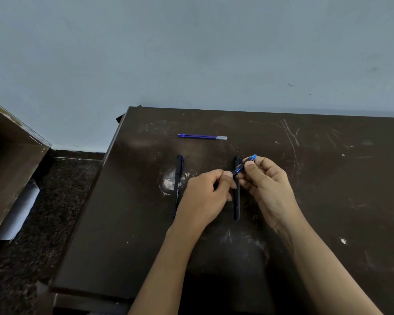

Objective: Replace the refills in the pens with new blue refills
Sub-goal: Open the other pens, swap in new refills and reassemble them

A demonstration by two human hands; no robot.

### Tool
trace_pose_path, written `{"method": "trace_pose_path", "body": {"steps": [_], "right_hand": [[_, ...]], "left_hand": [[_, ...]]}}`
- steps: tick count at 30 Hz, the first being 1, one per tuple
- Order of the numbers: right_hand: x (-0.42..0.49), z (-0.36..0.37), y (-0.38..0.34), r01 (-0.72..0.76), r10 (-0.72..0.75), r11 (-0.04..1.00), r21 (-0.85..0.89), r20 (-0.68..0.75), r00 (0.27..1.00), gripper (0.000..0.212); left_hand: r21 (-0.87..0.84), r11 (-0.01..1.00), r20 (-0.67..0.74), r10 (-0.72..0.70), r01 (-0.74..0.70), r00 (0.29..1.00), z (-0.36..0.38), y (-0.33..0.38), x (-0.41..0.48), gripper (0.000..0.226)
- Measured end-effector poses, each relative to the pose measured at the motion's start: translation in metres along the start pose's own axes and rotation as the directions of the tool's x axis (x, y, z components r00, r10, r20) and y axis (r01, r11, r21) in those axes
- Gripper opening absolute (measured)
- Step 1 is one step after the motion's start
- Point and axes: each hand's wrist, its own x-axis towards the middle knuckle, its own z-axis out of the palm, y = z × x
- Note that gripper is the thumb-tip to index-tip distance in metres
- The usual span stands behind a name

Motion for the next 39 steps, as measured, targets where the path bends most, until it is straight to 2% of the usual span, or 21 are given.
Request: {"method": "trace_pose_path", "body": {"steps": [4, 9, 12, 16, 22, 27, 32, 34, 37, 39], "right_hand": [[0.0009, 0.0000, 0.0013, 0.000, 0.000, 0.999, 0.032, -0.002, 1.000, 0.011], [0.0021, 0.0000, 0.0026, 0.006, -0.007, 0.999, 0.036, 0.008, 1.000, 0.009], [0.0005, 0.0017, 0.0036, 0.018, -0.019, 0.999, 0.029, 0.029, 0.999, 0.012], [-0.0003, 0.0030, 0.0043, 0.019, -0.020, 0.999, 0.037, 0.040, 0.999, 0.014], [0.0008, 0.0015, 0.0043, 0.009, -0.010, 0.999, 0.041, 0.018, 1.000, 0.010], [0.0005, 0.0024, 0.0043, 0.016, -0.018, 0.999, 0.052, 0.024, 1.000, 0.011], [0.0004, 0.0017, 0.0053, 0.020, -0.022, 0.998, 0.058, 0.028, 0.999, 0.010], [0.0000, 0.0026, 0.0059, 0.027, -0.030, 0.998, 0.057, 0.039, 0.999, 0.011], [-0.0004, 0.0030, 0.0069, 0.029, -0.031, 0.998, 0.053, 0.035, 0.999, 0.013], [-0.0003, 0.0026, 0.0074, 0.033, -0.034, 0.998, 0.047, 0.035, 0.999, 0.014]], "left_hand": [[-0.035, 0.999, -0.057, -0.017, 0.015, 0.998, -0.0003, 0.0018, 0.0009, 0.032], [-0.012, 0.999, -0.079, 0.048, -0.049, 0.996, -0.0010, 0.0000, 0.0003, 0.025], [-0.083, 0.996, -0.022, -0.011, 0.010, 1.000, 0.0024, 0.0013, -0.0010, 0.027], [-0.082, 0.996, -0.059, -0.039, 0.034, 0.997, 0.0027, -0.0008, 0.0012, 0.035], [0.003, 0.998, -0.106, 0.059, -0.059, 0.993, 0.0014, -0.0036, 0.0014, 0.010], [-0.038, 0.999, -0.077, 0.005, -0.008, 0.997, 0.0029, -0.0009, 0.0012, 0.032], [0.025, 0.997, -0.128, 0.069, -0.066, 0.989, 0.0009, -0.0041, 0.0012, 0.004], [0.001, 0.999, -0.123, 0.051, -0.051, 0.991, 0.0023, -0.0032, 0.0011, 0.011], [-0.010, 1.000, -0.098, 0.025, -0.026, 0.995, 0.0044, -0.0014, 0.0022, 0.033], [-0.006, 0.999, -0.103, 0.049, -0.049, 0.994, 0.0042, -0.0022, 0.0029, 0.029]]}}
